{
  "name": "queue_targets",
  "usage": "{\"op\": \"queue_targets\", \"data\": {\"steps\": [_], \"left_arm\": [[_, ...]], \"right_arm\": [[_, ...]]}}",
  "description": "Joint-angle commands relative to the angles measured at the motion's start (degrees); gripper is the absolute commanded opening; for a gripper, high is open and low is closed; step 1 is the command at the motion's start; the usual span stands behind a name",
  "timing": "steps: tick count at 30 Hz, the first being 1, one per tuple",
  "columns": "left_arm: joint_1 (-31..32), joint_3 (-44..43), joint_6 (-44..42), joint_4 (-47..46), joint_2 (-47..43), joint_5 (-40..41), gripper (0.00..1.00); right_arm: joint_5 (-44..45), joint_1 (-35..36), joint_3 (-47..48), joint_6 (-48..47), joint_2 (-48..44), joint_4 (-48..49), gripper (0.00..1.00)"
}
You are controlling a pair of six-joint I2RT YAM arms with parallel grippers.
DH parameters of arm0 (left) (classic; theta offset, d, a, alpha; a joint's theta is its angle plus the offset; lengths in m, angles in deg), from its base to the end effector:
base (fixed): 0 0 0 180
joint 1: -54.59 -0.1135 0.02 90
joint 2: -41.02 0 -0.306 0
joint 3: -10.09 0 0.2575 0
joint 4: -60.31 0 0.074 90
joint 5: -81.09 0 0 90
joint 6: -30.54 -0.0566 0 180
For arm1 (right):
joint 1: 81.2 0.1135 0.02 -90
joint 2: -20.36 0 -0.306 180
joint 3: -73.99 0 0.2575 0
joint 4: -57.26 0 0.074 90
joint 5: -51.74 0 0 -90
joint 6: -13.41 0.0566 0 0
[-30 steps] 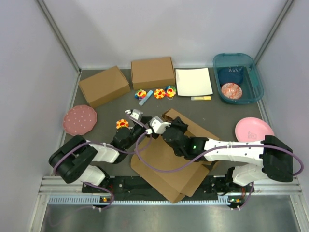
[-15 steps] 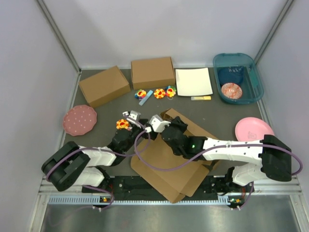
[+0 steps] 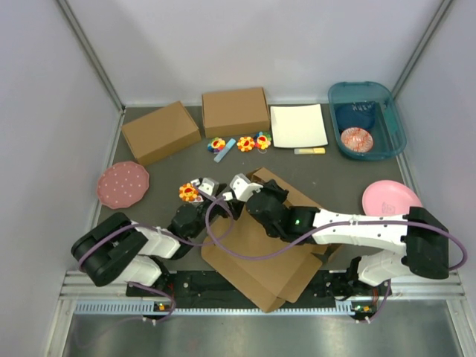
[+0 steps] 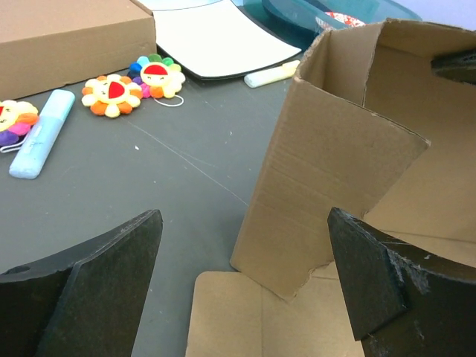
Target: Fold the paper box
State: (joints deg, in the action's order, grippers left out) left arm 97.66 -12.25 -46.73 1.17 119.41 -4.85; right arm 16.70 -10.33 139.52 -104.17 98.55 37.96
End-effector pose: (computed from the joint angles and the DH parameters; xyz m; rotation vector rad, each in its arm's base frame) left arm 0.1726 -0.1558 0.2067 0.3519 1.5209 -0.7216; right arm 0.1418 0.2673 0.3002 -1.0451 1.6013 -0.5122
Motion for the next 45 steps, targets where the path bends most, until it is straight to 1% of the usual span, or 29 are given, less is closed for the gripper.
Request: {"op": "queue_targets", "data": {"steps": [1,10,18,23,28,35,41,45], "left_arm": [[0.96,-3.70,-3.32,-7.54,3.43,-1.15,0.99],[1.32,-7.48,-6.05,-8.86,8.09,-0.80,0.99],[1.32,-9.25,-7.55,-10.52,9.24,-0.10,0.99],[1.32,-6.18,-7.20,-8.59,4.15,0.69,0.99],[1.32,-3.79,-7.02,-6.05,-0.77,1.74,0.99],[1.40,-3.79,-7.54,-5.60,-0.96,1.57,0.99],[1.40,-4.50,-9.74,-1.65,-1.49,1.92,0.99],[1.40,-3.71,-8.87,-1.47,-1.57,2.89,0.99]], "right_arm": [[-6.79,1.02,1.21,6.57,2.49,-2.26,0.00],[-8.64,1.02,1.47,7.97,3.19,-2.88,0.00],[-9.87,1.11,1.39,10.34,3.72,-3.93,0.00],[-9.78,1.02,1.12,10.70,2.84,-4.37,0.00],[-11.80,0.59,2.79,13.59,1.88,-4.63,0.00],[-14.00,0.32,4.73,16.58,0.65,-5.77,0.00],[-14.53,0.06,4.99,17.72,-0.76,-7.53,0.00],[-14.53,-0.03,4.90,18.34,-2.25,-8.41,0.00]]}}
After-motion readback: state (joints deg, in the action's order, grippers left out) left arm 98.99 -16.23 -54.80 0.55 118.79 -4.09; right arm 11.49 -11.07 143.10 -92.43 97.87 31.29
